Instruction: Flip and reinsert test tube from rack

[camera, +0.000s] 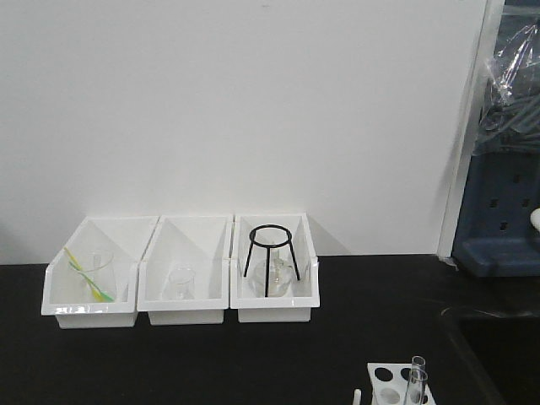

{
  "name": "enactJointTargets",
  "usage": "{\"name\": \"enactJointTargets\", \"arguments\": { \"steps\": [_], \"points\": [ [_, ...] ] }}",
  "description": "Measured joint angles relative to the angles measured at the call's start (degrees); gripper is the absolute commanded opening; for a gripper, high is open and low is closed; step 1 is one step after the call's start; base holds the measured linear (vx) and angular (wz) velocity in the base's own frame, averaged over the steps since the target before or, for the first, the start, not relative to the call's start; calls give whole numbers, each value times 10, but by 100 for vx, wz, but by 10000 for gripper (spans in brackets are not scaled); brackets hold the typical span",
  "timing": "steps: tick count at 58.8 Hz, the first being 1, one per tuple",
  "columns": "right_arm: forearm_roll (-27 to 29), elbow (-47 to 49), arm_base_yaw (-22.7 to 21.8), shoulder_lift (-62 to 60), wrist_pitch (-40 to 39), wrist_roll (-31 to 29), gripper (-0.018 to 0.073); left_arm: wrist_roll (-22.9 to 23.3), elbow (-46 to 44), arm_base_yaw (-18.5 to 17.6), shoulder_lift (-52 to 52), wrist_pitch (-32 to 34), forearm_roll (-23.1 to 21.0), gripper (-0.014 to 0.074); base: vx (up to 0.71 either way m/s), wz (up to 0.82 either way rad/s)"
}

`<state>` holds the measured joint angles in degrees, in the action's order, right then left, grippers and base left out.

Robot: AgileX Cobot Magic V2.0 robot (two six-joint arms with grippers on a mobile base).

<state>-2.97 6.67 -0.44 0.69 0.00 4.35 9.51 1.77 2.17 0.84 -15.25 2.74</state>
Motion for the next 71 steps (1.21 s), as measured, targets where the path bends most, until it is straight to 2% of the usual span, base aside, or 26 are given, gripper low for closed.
{"name": "enactJointTargets", "arguments": {
  "steps": [15, 24, 30, 38, 51, 57, 62, 71],
  "points": [
    [-3, 194, 0, 176, -11, -24, -8, 0, 0, 0, 0, 0, 0, -6, 0, 0],
    [-3, 217, 0, 265, -10, -28, 3, 0, 0, 0, 0, 0, 0, -6, 0, 0],
    [-3, 217, 0, 292, 0, -28, 45, 0, 0, 0, 0, 0, 0, -6, 0, 0],
    [-3, 217, 0, 300, 7, -28, 169, 0, 0, 0, 0, 0, 0, -6, 0, 0],
    [-3, 217, 0, 300, 7, -27, 545, 0, 0, 0, 0, 0, 0, -6, 0, 0],
    [-3, 217, 0, 300, 5, -27, 661, 0, 0, 0, 0, 0, 0, -6, 0, 0],
    [2, 217, 0, 300, 0, -23, 693, 0, 0, 0, 0, 0, 0, -6, 0, 0],
    [21, 200, 8, 306, -31, 9, 674, 0, 0, 0, 0, 0, 0, -6, 0, 0]
  ]
}}
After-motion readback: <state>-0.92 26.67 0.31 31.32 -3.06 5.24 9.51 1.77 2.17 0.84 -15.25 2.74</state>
